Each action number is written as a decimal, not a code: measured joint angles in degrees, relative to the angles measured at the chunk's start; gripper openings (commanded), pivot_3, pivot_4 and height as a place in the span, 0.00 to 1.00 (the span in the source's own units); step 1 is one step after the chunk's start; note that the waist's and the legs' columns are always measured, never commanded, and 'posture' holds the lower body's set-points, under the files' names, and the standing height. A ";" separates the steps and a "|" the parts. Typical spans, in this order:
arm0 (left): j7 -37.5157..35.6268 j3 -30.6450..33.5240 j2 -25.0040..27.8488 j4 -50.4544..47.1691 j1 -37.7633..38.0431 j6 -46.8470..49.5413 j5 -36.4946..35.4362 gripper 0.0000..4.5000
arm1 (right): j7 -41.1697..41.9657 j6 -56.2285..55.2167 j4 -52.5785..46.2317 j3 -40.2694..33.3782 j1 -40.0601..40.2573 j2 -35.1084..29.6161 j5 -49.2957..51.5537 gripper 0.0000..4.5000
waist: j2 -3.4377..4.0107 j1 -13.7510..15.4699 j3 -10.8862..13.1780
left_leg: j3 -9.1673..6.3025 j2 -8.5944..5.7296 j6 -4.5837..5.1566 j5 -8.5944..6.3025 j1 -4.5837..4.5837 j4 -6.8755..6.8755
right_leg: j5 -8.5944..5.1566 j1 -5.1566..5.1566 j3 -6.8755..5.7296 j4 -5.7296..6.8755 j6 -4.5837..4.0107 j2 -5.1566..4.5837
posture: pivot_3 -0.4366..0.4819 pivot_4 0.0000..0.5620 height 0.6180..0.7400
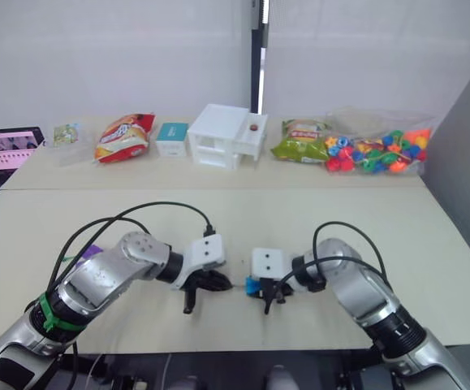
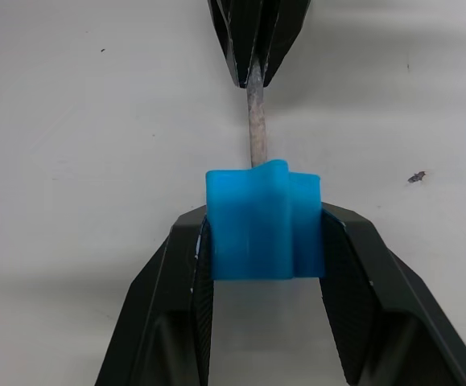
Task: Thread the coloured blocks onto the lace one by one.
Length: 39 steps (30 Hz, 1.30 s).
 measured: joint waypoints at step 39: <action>-9.73 5.37 3.24 16.07 8.41 -35.00 7.73 0.45 | -2.14 2.33 -0.95 0.97 0.01 0.30 0.43 0.29 | 0.01 0.18 -0.02 | 0.01 0.00 0.01 0.00 0.04 0.01 | 0.02 0.03 0.01 0.01 0.03 0.00 | 0.48 0.27 1.00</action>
